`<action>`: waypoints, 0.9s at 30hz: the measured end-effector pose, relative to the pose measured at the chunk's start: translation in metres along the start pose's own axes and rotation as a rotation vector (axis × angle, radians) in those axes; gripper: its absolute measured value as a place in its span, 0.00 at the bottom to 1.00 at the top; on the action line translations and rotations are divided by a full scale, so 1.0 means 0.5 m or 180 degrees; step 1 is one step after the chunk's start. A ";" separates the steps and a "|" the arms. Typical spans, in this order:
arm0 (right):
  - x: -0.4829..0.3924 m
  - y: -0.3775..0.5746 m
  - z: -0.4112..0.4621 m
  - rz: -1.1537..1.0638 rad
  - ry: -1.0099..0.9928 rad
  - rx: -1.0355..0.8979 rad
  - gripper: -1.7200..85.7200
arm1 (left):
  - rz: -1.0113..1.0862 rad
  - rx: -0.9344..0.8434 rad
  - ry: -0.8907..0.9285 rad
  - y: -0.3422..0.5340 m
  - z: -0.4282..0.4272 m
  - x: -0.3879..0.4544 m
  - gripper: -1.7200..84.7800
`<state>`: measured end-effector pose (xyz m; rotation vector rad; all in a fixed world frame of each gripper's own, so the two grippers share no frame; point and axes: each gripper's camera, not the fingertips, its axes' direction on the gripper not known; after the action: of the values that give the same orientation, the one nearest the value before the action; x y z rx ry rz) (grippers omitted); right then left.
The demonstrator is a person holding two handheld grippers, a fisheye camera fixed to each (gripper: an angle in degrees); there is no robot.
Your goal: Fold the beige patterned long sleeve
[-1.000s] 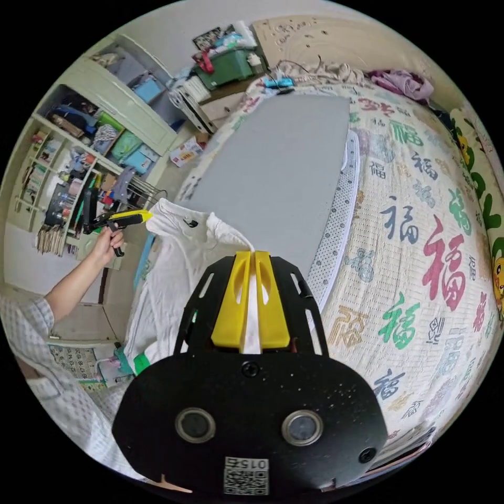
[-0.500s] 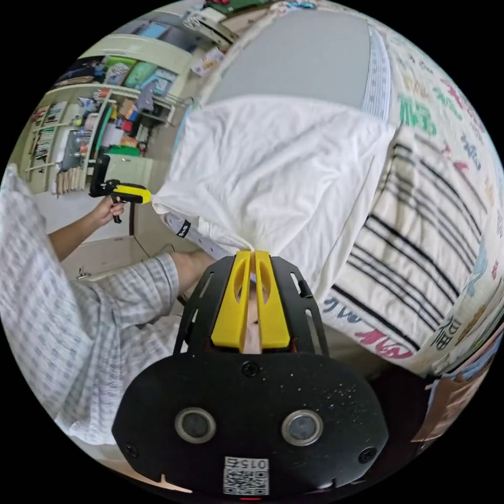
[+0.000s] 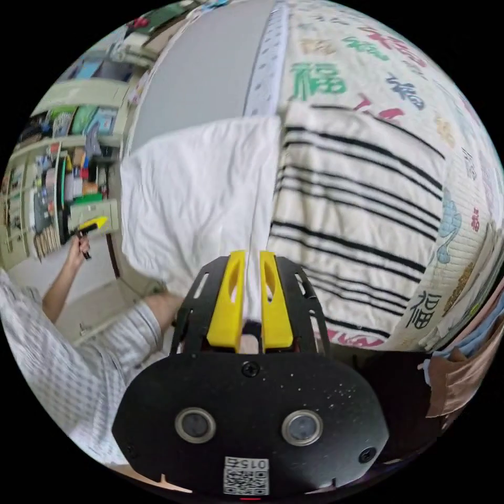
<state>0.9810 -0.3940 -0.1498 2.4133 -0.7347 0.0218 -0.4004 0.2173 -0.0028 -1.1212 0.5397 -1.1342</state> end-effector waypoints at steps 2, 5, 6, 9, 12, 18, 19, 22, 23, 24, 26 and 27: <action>0.036 -0.065 -0.006 0.0244 -0.0099 0.0235 0.14 | -0.0172 0.0342 0.0097 -0.072 -0.018 -0.034 0.16; 0.070 -0.156 0.019 0.0412 -0.0235 0.0419 0.14 | -0.0433 0.0526 0.0261 -0.146 -0.005 -0.080 0.16; 0.078 -0.186 0.039 0.0433 -0.0306 0.0416 0.14 | -0.0489 0.0530 0.0282 -0.157 0.000 -0.088 0.16; 0.086 -0.240 0.106 0.0441 -0.0307 0.0242 0.14 | -0.0678 0.0438 0.0284 -0.199 0.027 -0.108 0.15; 0.095 -0.262 0.168 0.0481 -0.0031 0.0110 0.12 | -0.0649 0.0277 0.0188 -0.221 0.050 -0.110 0.09; 0.125 -0.240 0.210 0.0314 0.0243 0.0246 0.04 | -0.0429 0.0257 0.0096 -0.248 0.024 -0.116 0.02; 0.128 -0.237 0.211 0.0309 0.0259 0.0281 0.04 | -0.0407 0.0300 0.0086 -0.254 0.011 -0.117 0.01; 0.146 -0.243 0.224 0.0261 0.0456 0.0444 0.03 | -0.0392 0.0478 0.0020 -0.272 -0.021 -0.120 0.01; 0.151 -0.248 0.228 0.0275 0.0478 0.0464 0.03 | -0.0393 0.0550 -0.0002 -0.282 -0.031 -0.123 0.01; 0.165 -0.258 0.240 0.0329 0.0464 0.0504 0.04 | -0.0393 0.0577 0.0013 -0.288 -0.034 -0.125 0.01; 0.189 -0.275 0.269 0.0426 0.0373 0.0481 0.05 | -0.0436 0.0616 0.0013 -0.310 -0.031 -0.133 0.01; 0.204 -0.281 0.293 0.0478 0.0385 0.0435 0.06 | -0.0443 0.0607 -0.0003 -0.314 -0.028 -0.134 0.01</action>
<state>1.1164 -0.4339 -0.3276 2.4541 -0.8814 0.2847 -0.5050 0.2721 0.1214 -1.0052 0.3483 -1.2774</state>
